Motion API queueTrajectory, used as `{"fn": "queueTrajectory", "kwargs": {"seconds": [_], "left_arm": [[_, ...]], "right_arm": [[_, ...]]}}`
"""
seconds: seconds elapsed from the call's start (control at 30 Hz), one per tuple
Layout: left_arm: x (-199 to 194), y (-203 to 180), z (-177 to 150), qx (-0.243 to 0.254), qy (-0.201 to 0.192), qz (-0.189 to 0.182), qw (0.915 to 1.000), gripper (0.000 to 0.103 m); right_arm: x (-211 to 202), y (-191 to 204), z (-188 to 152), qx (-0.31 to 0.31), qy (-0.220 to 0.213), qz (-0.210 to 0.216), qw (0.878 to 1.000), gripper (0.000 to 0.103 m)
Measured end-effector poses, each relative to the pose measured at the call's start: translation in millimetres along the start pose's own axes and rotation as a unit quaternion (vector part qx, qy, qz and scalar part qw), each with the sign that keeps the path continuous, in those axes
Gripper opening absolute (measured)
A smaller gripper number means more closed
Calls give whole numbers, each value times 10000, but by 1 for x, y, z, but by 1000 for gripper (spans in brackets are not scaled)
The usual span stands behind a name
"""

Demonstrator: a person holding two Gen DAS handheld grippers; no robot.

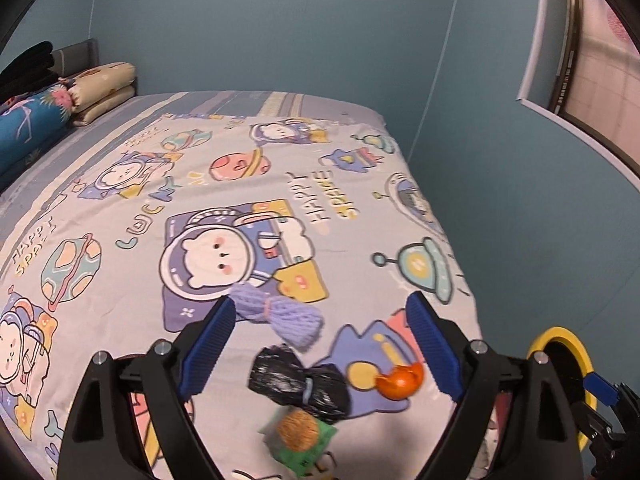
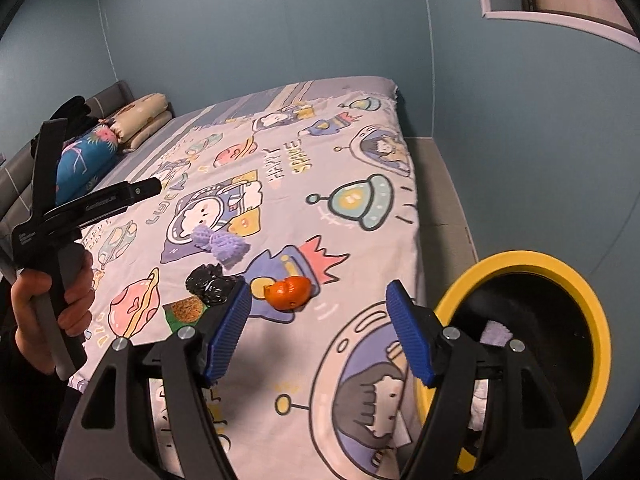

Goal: Collect trash
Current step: 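Move both grippers back to the bed toward the foam net and orange peel, then grasp the lavender foam net with the left gripper while the right gripper grasps an orange peel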

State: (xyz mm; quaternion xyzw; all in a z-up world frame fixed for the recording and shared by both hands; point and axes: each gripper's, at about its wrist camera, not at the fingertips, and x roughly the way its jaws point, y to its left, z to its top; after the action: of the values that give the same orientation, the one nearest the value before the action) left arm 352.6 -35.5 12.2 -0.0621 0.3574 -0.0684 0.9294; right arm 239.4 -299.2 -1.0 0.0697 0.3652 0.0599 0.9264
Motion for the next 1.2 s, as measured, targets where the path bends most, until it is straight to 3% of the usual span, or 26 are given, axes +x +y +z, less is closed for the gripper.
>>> {"fn": "queueTrajectory", "kwargs": {"seconds": [0.6, 0.87, 1.2], "left_arm": [[105, 60, -16, -690, 661, 624, 9935, 84], [146, 69, -27, -1114, 1060, 631, 9861, 84], [177, 60, -29, -1132, 1254, 702, 9831, 84]], "right_arm": [[102, 39, -17, -305, 479, 116, 9983, 66], [146, 44, -25, -456, 775, -73, 9959, 66], [183, 39, -30, -467, 1081, -196, 9929, 66]]}}
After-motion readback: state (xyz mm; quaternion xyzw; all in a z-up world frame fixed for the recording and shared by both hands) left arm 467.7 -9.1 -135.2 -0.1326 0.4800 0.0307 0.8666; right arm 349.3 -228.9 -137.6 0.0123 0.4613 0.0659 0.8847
